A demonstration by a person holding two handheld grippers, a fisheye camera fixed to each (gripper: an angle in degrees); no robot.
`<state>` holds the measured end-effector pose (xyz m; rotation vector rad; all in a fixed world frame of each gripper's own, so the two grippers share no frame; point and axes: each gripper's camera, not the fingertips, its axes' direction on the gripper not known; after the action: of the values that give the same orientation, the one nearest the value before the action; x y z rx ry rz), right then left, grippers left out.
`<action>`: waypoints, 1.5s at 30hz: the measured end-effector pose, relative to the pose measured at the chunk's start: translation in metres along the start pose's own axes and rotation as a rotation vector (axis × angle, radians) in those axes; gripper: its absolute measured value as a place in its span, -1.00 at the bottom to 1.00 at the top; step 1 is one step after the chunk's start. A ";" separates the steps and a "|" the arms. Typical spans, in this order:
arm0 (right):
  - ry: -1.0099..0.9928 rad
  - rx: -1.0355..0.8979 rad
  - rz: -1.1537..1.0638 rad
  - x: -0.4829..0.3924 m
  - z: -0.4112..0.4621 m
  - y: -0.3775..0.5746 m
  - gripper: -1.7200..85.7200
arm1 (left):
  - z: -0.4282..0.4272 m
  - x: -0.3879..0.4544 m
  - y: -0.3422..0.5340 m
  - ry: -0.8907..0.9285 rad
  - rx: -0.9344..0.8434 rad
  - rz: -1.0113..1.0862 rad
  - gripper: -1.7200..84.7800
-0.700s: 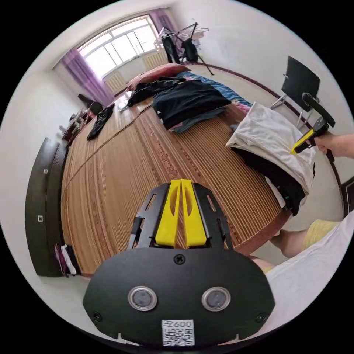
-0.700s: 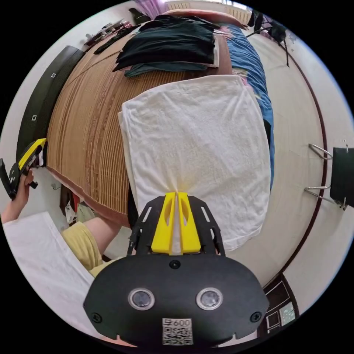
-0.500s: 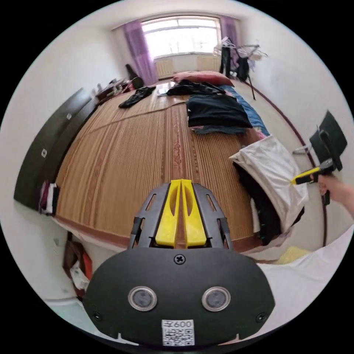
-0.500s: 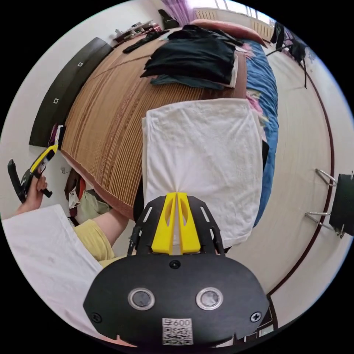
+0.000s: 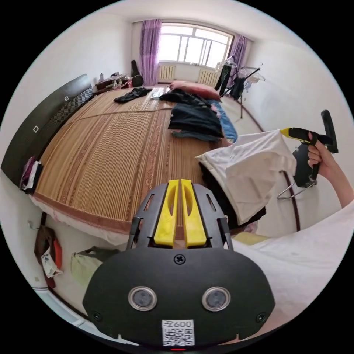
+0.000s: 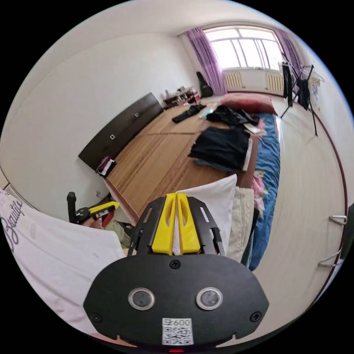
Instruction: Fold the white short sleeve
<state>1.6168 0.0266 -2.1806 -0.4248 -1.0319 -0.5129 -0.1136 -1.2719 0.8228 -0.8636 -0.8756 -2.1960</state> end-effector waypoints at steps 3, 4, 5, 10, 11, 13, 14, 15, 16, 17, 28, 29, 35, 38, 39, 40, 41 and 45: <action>-0.083 0.101 -0.101 -0.041 0.007 0.011 -0.98 | -0.039 0.039 0.025 0.023 0.141 0.143 -0.83; -0.105 0.120 -0.116 -0.049 0.012 0.014 -0.98 | -0.049 0.048 0.032 0.014 0.177 0.181 -0.82; -0.147 0.155 -0.134 -0.064 0.025 0.020 -0.98 | -0.069 0.065 0.047 0.006 0.252 0.253 -0.81; -0.265 0.251 -0.153 -0.135 0.108 0.042 -0.98 | -0.148 0.073 0.105 0.216 0.442 0.245 -0.70; -0.271 0.262 -0.168 -0.156 0.132 0.049 -0.98 | -0.166 0.063 0.118 0.265 0.460 0.188 -0.67; -0.267 0.266 -0.195 -0.187 0.170 0.062 -0.98 | -0.198 0.049 0.135 0.304 0.475 0.141 -0.65; -0.258 0.262 -0.231 -0.206 0.196 0.071 -0.98 | -0.220 0.041 0.150 0.314 0.502 0.140 -0.64; -0.240 0.265 -0.268 -0.222 0.220 0.080 -0.98 | -0.235 0.036 0.165 0.290 0.520 0.141 -0.65; -0.230 0.270 -0.277 -0.229 0.232 0.085 -0.98 | -0.241 0.035 0.172 0.268 0.519 0.137 -0.65; -0.227 0.285 -0.293 -0.239 0.253 0.094 -0.98 | -0.248 0.034 0.185 0.224 0.511 0.138 -0.66; -0.289 0.203 -0.414 -0.228 0.467 0.155 -0.98 | -0.265 0.092 0.320 0.083 0.665 -0.091 -0.91; -0.311 0.178 -0.419 -0.215 0.496 0.156 -0.98 | -0.258 0.107 0.331 0.027 0.634 -0.084 -0.89; -0.386 0.122 -0.449 -0.141 0.643 0.145 -0.98 | -0.202 0.240 0.348 -0.181 0.487 0.198 -0.70; -0.392 0.107 -0.466 -0.097 0.717 0.131 -0.98 | -0.171 0.297 0.350 -0.274 0.466 0.142 -0.76; -0.402 0.093 -0.457 -0.075 0.748 0.124 -0.98 | -0.160 0.315 0.347 -0.236 0.440 0.135 -0.81; -0.415 0.084 -0.452 -0.064 0.764 0.121 -0.98 | -0.155 0.325 0.346 -0.215 0.425 0.133 -0.83; -0.449 0.070 -0.439 -0.041 0.795 0.114 -0.98 | -0.144 0.345 0.343 -0.166 0.396 0.134 -0.88; -0.541 0.012 -0.391 0.039 0.905 0.093 -0.98 | -0.120 0.418 0.341 -0.247 0.333 0.061 -0.92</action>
<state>1.0581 0.5997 -1.7458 -0.3582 -1.6560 -0.7623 -0.1565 -1.6869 1.1850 -0.9907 -1.2725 -1.8439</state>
